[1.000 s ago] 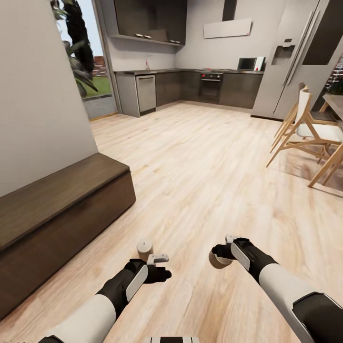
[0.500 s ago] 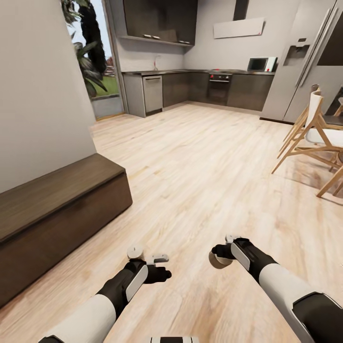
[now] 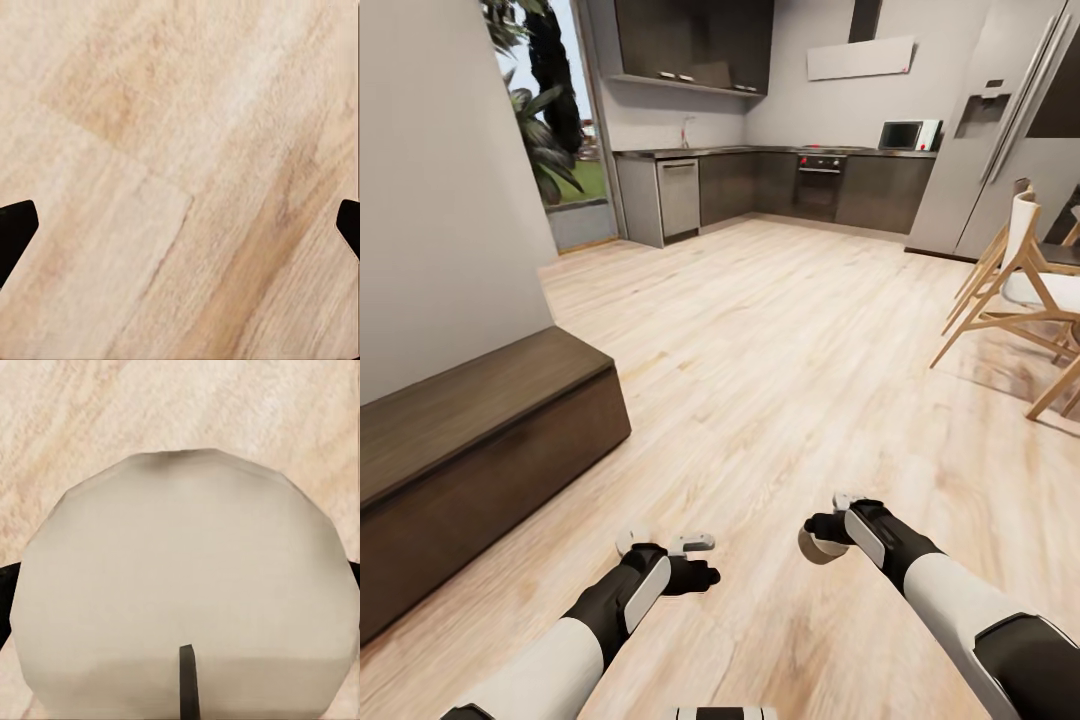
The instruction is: Place each of the two pumpkins and all three candles from the living room inside a cabinet in the living room (use any cabinet), then make sure every cabinet is closed, and position the cauldron so it is next to a table in the living room.
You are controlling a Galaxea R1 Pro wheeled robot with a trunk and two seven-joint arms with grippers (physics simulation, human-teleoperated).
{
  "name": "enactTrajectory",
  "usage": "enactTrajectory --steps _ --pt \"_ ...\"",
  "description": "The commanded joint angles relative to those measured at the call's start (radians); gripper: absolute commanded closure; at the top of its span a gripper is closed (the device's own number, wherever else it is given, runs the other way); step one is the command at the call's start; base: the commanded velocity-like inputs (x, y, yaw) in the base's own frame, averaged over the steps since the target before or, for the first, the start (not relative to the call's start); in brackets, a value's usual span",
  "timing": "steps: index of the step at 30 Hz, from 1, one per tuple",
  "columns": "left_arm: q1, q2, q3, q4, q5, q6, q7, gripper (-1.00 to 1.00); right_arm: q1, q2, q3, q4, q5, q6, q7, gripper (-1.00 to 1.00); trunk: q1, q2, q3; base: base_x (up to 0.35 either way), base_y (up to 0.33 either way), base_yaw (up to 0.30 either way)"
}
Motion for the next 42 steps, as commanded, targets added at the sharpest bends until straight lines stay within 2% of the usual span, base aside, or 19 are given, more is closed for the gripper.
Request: enactTrajectory --steps 1,8,17,32,42 --pt "-0.001 0.001 -0.005 -0.001 0.01 0.003 0.009 -1.0 0.0 -0.001 0.007 -0.003 -0.011 0.004 -0.009 1.0 0.0 0.0 -0.001 0.193 -0.113 0.0" --pt "-0.001 0.001 -0.005 -0.001 0.01 0.003 0.009 -1.0 0.0 -0.001 0.007 -0.003 -0.011 0.004 -0.009 1.0 0.0 0.0 -0.001 0.226 -0.138 0.015" --pt "-0.001 0.0 -0.005 -0.001 0.01 0.003 0.009 -1.0 0.0 -0.001 0.007 -0.003 -0.011 0.004 -0.009 1.0 0.0 0.0 -0.001 0.22 -0.191 0.239" --pt "-0.001 -0.002 -0.005 -0.001 0.01 0.005 0.009 -1.0 0.0 -0.001 0.007 -0.003 -0.011 0.004 -0.009 1.0 0.0 0.0 -0.001 0.004 -0.291 0.285" --pt "-0.001 -0.002 -0.005 0.0 0.01 0.004 0.009 -1.0 0.0 -0.001 0.008 -0.003 -0.011 0.004 -0.009 1.0 0.0 0.0 -0.001 -0.009 -0.045 0.081"
